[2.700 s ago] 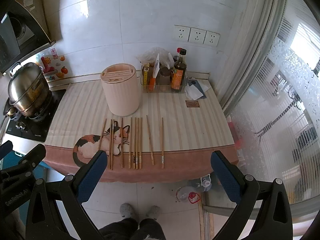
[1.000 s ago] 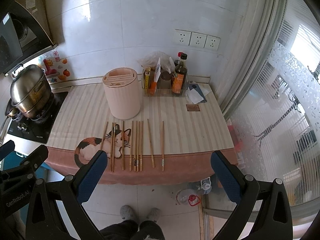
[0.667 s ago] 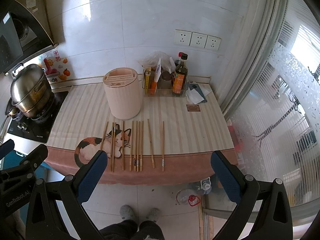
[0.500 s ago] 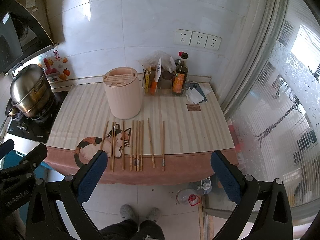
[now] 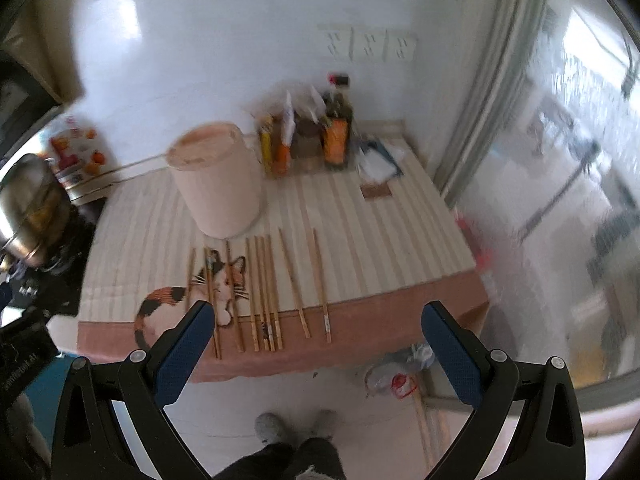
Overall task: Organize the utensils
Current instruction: 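Grasp one chopstick with the left tool while the right tool grasps another, then lift both chopsticks and lower them into the pink holder, then open both tools and withdraw from the holder, then grasp a chopstick with the left tool while the right tool grasps another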
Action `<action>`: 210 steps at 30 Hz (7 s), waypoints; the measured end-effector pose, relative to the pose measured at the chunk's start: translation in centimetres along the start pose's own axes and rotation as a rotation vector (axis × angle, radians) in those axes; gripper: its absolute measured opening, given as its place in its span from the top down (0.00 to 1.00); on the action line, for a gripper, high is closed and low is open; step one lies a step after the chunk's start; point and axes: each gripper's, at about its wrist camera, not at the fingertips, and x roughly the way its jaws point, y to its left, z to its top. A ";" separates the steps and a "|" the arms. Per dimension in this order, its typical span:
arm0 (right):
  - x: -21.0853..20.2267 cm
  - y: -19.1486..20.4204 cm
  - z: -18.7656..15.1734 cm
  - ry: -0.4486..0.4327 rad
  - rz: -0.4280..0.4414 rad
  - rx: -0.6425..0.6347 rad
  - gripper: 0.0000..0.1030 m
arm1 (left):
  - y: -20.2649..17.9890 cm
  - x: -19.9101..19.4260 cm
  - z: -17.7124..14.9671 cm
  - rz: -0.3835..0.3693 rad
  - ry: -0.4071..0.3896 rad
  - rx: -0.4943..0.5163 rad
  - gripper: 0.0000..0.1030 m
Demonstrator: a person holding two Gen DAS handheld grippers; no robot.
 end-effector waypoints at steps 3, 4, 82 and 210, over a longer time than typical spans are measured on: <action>4.4 -0.3 0.0 0.063 -0.020 0.041 0.00 | 0.3 5.0 0.2 0.022 0.057 0.014 0.00; 5.8 -0.5 -0.1 0.081 -0.031 0.051 0.01 | 0.4 6.8 0.2 0.029 0.083 0.016 0.00; 34.3 4.9 3.5 0.460 0.031 -0.109 0.93 | -1.7 27.0 -1.7 -0.050 0.453 -0.089 0.96; 32.8 6.1 9.9 0.344 0.283 -0.021 0.60 | -3.2 26.0 0.6 -0.064 0.416 -0.035 0.14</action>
